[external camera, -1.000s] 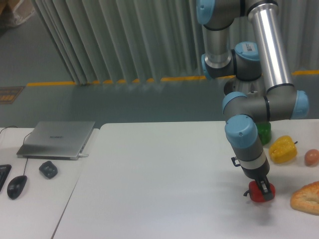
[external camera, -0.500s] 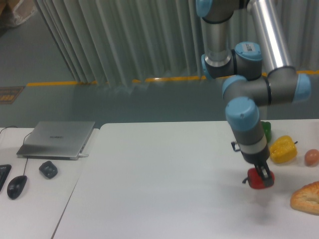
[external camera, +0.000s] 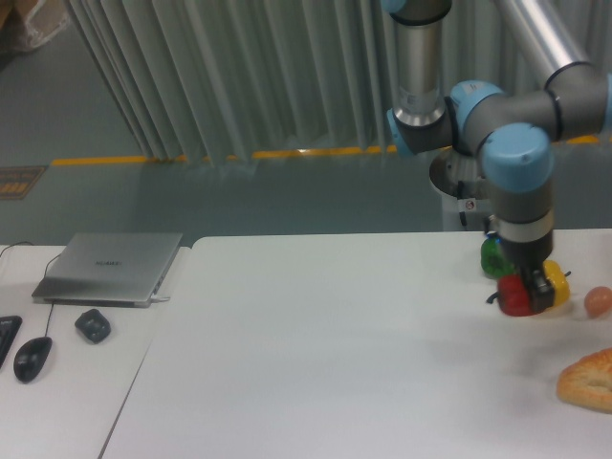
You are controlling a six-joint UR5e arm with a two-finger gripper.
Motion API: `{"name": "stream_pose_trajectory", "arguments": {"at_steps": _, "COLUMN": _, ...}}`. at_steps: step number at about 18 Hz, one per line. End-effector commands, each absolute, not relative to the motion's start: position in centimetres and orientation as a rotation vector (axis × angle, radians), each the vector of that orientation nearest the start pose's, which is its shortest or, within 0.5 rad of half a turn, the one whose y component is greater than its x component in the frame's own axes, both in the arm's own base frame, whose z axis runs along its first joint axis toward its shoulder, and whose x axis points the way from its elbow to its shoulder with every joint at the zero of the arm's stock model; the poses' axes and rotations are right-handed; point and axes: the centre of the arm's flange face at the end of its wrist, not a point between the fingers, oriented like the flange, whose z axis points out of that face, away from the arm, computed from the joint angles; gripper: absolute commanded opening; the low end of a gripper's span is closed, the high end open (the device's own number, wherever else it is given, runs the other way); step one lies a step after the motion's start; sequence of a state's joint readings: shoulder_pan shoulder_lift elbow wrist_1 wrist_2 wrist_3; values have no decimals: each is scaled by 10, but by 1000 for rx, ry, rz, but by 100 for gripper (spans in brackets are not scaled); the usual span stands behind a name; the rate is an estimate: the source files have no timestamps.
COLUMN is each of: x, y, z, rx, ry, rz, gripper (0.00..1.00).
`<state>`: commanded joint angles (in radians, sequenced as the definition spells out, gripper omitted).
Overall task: Place the red peppers in a basket
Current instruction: 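Lift the red pepper and carry it toward the metal bin, then release the pepper into the bin and raise the gripper away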
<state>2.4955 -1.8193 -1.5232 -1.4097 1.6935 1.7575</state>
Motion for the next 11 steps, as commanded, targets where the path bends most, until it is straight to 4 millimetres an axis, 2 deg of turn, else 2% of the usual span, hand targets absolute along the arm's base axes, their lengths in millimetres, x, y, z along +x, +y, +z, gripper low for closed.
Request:
{"name": "stream_pose_trajectory", "arguments": {"at_steps": 4, "x": -437, "y": 407, "z": 395, "rx": -2953, "ry": 1397, "rz": -34, "gripper": 37}}
{"name": "stream_pose_trajectory", "arguments": {"at_steps": 7, "x": -478, "y": 363, "z": 398, "rx": -2894, "ry": 1509, "rz": -37, "gripper": 37}}
{"name": "stream_pose_trajectory", "arguments": {"at_steps": 11, "x": -503, "y": 335, "z": 399, "rx": -2867, "ry": 1548, "rz": -44, "gripper": 37}}
